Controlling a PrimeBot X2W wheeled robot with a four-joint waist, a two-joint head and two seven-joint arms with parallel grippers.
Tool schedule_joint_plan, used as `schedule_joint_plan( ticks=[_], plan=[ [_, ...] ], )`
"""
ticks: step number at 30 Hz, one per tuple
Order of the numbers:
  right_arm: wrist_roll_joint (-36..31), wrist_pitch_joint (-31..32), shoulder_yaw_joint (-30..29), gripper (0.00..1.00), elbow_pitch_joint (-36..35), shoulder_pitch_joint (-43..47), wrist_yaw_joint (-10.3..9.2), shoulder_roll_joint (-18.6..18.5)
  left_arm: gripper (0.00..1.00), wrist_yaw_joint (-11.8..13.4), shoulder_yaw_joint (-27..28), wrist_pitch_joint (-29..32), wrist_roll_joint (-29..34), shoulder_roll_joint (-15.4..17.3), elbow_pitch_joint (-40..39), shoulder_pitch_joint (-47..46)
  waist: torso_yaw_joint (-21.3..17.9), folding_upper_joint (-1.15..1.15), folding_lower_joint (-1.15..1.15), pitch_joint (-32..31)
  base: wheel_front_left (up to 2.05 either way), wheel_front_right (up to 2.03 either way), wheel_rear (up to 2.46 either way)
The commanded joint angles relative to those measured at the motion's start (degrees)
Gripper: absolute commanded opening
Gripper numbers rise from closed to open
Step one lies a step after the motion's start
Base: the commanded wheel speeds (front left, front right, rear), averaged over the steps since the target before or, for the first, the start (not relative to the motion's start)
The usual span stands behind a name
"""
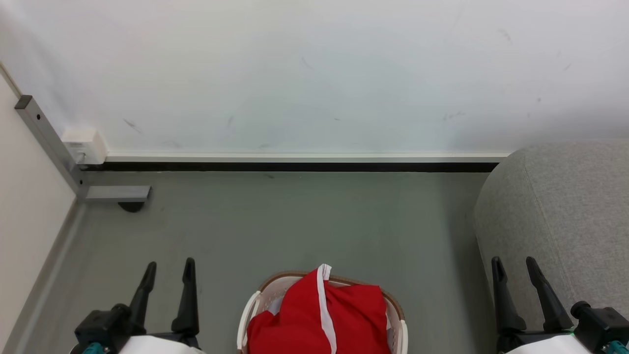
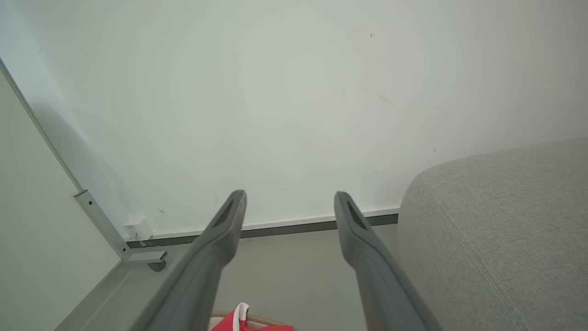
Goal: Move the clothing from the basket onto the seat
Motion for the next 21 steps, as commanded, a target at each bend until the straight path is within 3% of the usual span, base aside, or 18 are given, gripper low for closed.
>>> schedule_joint_plan(
  ticks=[1,21],
  plan=[
    [-1.21,-0.35,0.12,1.0,-0.49,0.0,-0.09,-0.6,1.0,0.0,-0.08,-0.4,1.15,0.52,-0.58,0.43,-0.01,0.0,0.0,-0.01,0.0,0.0,0.0],
    [-7.75,-2.71,0.23,1.0,-2.18,0.86,-0.11,-0.64,1.0,0.29,0.06,-2.72,9.74,0.35,-1.95,0.99,-0.5,0.0,0.0,0.13,0.0,0.0,0.0]
  ],
)
